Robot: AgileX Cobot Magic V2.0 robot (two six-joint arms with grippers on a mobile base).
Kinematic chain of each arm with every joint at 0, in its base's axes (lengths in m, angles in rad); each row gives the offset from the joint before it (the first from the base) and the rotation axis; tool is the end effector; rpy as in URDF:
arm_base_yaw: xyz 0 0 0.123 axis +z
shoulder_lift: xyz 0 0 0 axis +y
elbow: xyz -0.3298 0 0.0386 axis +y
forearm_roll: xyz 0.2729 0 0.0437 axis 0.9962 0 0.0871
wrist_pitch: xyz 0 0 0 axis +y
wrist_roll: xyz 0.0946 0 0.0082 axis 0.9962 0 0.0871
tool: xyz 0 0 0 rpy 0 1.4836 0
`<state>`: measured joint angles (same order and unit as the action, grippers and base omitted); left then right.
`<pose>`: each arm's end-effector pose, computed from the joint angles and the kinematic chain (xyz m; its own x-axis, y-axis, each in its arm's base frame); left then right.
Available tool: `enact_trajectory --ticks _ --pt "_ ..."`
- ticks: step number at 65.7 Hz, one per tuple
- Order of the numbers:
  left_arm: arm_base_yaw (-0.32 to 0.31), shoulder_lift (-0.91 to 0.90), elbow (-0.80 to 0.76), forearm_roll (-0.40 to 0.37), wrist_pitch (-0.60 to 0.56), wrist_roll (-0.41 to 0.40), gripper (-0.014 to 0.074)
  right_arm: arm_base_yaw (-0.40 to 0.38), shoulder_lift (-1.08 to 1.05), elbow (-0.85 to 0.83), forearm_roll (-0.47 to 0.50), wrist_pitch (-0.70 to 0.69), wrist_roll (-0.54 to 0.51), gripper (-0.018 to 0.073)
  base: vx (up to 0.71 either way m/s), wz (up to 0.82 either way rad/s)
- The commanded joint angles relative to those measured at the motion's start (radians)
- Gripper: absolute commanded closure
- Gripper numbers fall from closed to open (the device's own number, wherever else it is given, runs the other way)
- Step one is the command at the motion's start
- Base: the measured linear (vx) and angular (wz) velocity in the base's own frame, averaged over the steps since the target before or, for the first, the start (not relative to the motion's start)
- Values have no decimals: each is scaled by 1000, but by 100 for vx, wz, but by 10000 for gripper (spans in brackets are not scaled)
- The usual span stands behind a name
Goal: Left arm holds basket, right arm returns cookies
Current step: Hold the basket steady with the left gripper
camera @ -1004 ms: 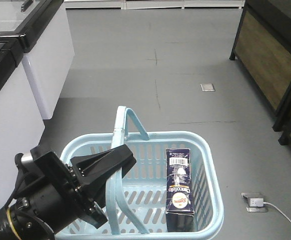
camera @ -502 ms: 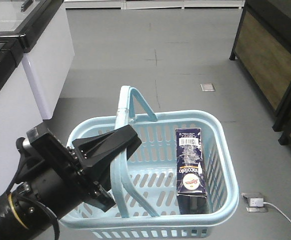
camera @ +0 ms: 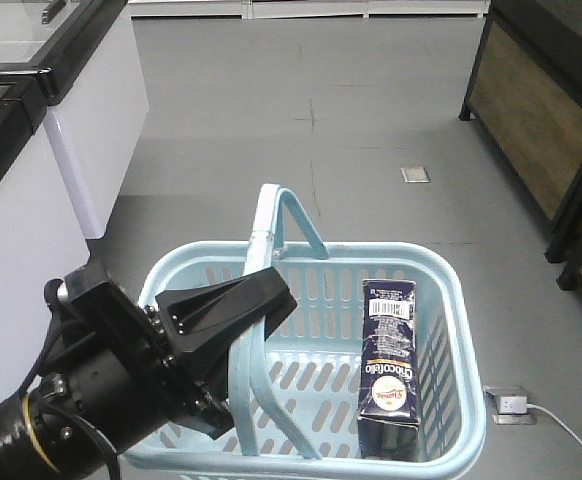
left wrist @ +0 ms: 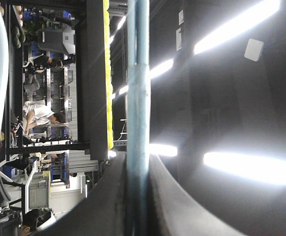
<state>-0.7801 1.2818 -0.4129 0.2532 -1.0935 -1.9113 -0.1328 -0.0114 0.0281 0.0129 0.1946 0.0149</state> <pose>0.1565 -0.1846 0.2971 -0.8624 -0.4845 0.1468 0.0195 -0.3215 -0.9467 0.0373 -0.0047 0.1852 -0.1191 0.0437 -0.9919 0.1333 0.9907 0.0276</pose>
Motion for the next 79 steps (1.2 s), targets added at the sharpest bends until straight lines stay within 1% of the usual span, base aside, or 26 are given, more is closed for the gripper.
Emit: enact_trajectory --ticks 1,13,25,34,47,55,72,79 --pt "-7 -31 -36 -27 -173 -5 601 -6 -12 18 -4 -77 -3 570 0 0" --pt "-6 -31 -36 -25 -162 2 601 -6 -12 18 -4 -73 -3 570 0 0" --pt "-6 -31 -36 -25 -113 20 601 -6 -12 18 -4 -73 -3 570 0 0" --pt "-6 -31 -36 -25 -110 49 601 -6 -12 18 -4 -74 -3 570 0 0" --pt "-6 -31 -36 -25 -105 49 601 -6 -12 18 -4 -74 -3 570 0 0" --pt "-6 -31 -36 -25 -105 68 601 -6 -12 18 -4 -74 -3 570 0 0" --pt "-6 -31 -36 -26 -110 68 599 -6 -12 18 -4 -74 -3 570 0 0" --pt "-6 -31 -36 -11 -110 68 599 -6 -12 18 -4 -74 -3 570 0 0"
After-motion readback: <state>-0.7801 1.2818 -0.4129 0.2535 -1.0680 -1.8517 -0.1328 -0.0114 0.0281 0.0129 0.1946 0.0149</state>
